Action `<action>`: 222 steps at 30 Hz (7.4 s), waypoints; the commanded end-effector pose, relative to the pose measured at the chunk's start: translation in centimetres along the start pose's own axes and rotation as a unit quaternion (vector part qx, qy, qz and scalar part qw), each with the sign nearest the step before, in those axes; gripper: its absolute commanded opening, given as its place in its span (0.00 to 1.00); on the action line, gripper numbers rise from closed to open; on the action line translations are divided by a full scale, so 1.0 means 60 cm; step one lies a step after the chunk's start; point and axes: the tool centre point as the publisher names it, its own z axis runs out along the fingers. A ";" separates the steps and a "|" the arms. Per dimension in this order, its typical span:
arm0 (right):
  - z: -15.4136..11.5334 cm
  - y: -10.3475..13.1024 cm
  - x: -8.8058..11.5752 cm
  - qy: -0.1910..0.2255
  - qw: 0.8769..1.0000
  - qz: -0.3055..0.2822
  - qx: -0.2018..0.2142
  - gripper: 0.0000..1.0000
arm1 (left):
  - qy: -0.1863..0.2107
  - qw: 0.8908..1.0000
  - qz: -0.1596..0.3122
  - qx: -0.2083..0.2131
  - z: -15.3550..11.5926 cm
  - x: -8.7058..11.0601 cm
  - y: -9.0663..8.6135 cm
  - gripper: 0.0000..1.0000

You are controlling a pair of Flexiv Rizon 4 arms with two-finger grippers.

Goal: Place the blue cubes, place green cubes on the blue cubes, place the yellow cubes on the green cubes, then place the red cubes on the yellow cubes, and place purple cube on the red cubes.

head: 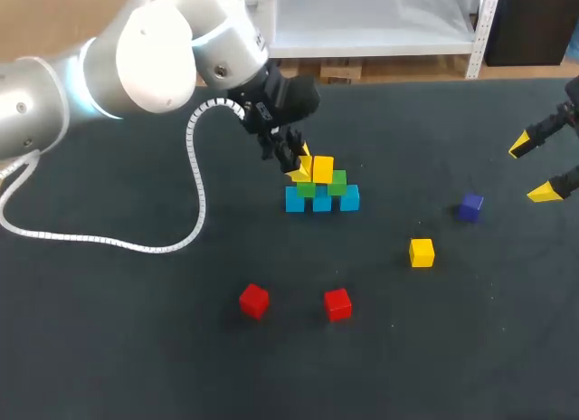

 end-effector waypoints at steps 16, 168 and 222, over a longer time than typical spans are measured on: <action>0.000 -0.001 0.001 -0.001 1.000 -0.001 -0.001 1.00 | -0.002 1.000 -0.004 0.010 0.004 0.001 0.009 0.51; 0.000 -0.001 0.001 -0.001 1.000 -0.001 -0.001 1.00 | -0.058 0.996 -0.053 -0.046 -0.207 0.188 -0.174 1.00; -0.009 0.023 -0.071 0.019 0.999 -0.043 -0.004 1.00 | -0.078 0.990 -0.088 -0.077 -0.212 0.243 -0.237 1.00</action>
